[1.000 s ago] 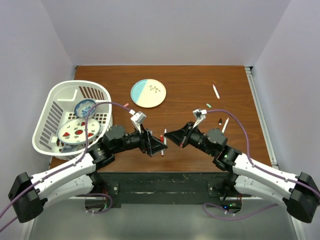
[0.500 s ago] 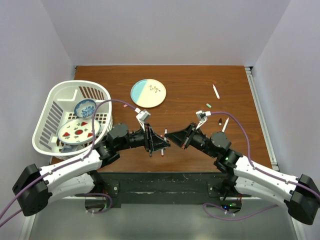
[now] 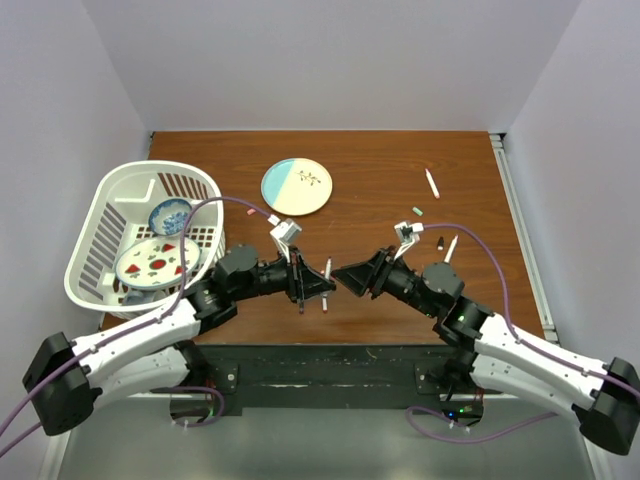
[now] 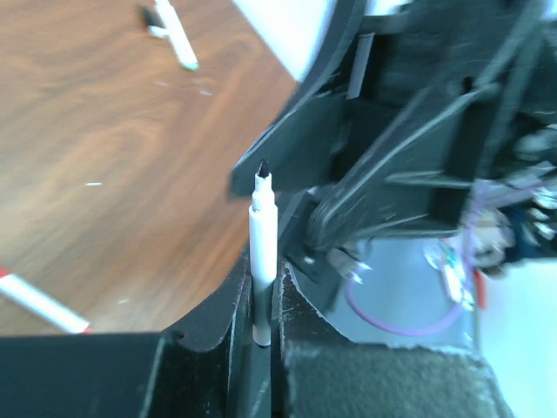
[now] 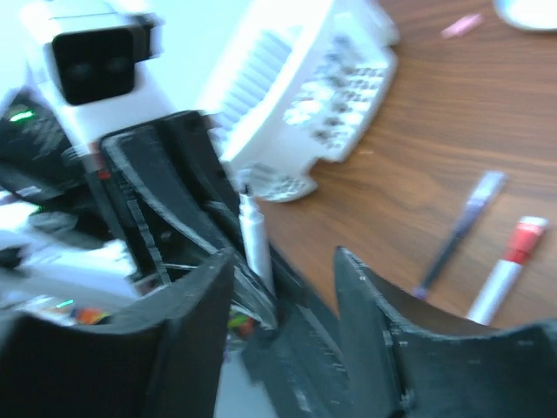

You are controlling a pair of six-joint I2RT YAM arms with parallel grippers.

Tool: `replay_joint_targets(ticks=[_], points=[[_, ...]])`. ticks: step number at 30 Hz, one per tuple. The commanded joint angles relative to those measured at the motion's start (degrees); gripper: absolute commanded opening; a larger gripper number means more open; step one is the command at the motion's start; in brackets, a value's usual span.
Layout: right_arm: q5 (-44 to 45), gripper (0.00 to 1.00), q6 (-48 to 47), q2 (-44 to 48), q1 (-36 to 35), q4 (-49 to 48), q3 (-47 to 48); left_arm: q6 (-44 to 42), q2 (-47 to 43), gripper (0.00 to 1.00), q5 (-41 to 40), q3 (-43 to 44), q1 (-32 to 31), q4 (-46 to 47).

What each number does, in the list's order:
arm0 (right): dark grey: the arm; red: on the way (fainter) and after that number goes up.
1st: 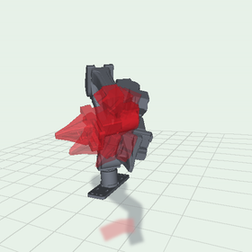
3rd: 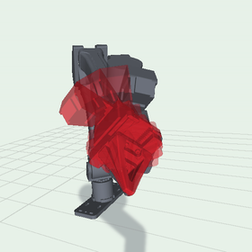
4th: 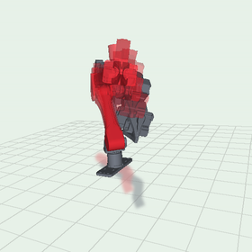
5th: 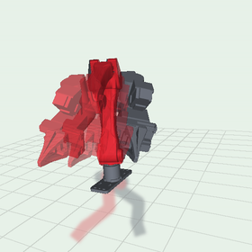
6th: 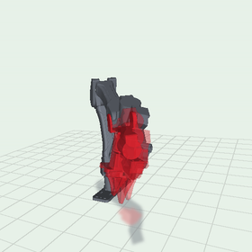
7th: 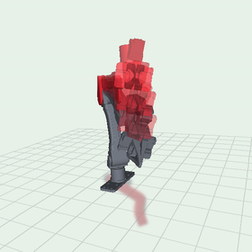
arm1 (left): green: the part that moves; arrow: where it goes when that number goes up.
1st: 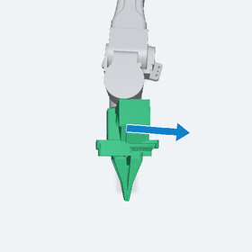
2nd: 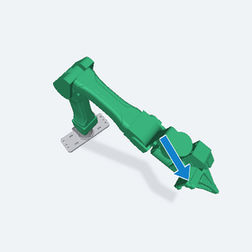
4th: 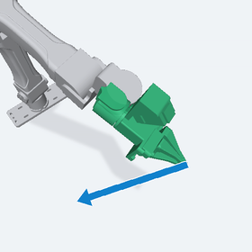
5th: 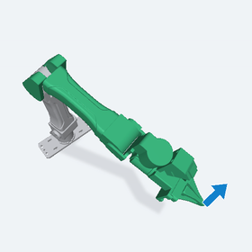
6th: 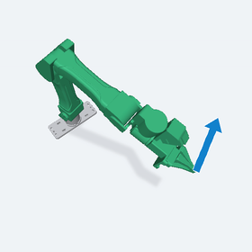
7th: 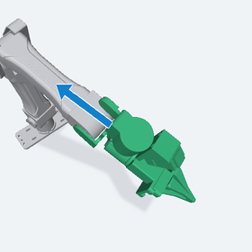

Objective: Insert the pens into the pen caps

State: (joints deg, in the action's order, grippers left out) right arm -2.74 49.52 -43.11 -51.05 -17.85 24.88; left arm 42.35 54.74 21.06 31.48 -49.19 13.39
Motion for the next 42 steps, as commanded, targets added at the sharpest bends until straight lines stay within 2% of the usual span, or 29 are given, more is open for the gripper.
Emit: replay_joint_targets(ticks=[1,2,7,9,11,16,18,22,23,28,32,42], points=[[11.60,0.59,-8.90,2.24,-0.28,17.65,10.17,-6.22,-5.77,0.00,-9.71,3.58,0.06,-12.13],[13.88,0.60,-10.74,2.24,-0.28,23.24,11.23,-6.83,-6.57,0.00,-11.46,3.84,0.06,-13.20],[35.41,0.61,-15.41,-2.66,0.77,36.11,17.91,-12.54,-11.58,0.00,-16.39,7.27,0.15,-24.34],[38.15,0.61,-16.99,-7.04,4.53,39.20,19.93,-15.43,-12.72,0.00,-19.99,9.20,0.15,-27.52],[37.47,0.61,-17.78,-9.87,11.30,40.43,21.08,-17.12,-13.17,0.00,-23.84,10.43,0.15,-32.18],[40.88,0.61,-21.29,-18.39,21.75,40.17,23.37,-21.69,-14.84,0.00,-27.12,11.67,0.15,-36.85],[39.84,0.61,-22.18,-20.42,25.19,39.12,23.37,-21.87,-15.54,0.00,-27.39,10.36,0.15,-36.68],[29.31,0.59,-24.64,-27.36,36.51,37.36,24.59,-22.05,-15.10,0.00,-25.46,10.09,0.15,-37.03],[24.59,0.59,-25.34,-30.42,37.94,36.84,25.12,-22.13,-15.10,0.00,-25.63,9.91,0.15,-37.03],[16.99,0.53,-29.91,-40.01,44.53,35.69,29.51,-22.40,-15.89,0.00,-25.54,9.74,0.06,-36.94],[13.91,0.49,-31.32,-48.18,47.18,36.04,32.42,-22.31,-16.68,0.00,-25.63,9.39,0.15,-36.85],[13.29,0.48,-32.73,-54.18,48.85,35.78,35.67,-22.22,-16.33,0.00,-25.63,9.30,0.06,-36.77]])
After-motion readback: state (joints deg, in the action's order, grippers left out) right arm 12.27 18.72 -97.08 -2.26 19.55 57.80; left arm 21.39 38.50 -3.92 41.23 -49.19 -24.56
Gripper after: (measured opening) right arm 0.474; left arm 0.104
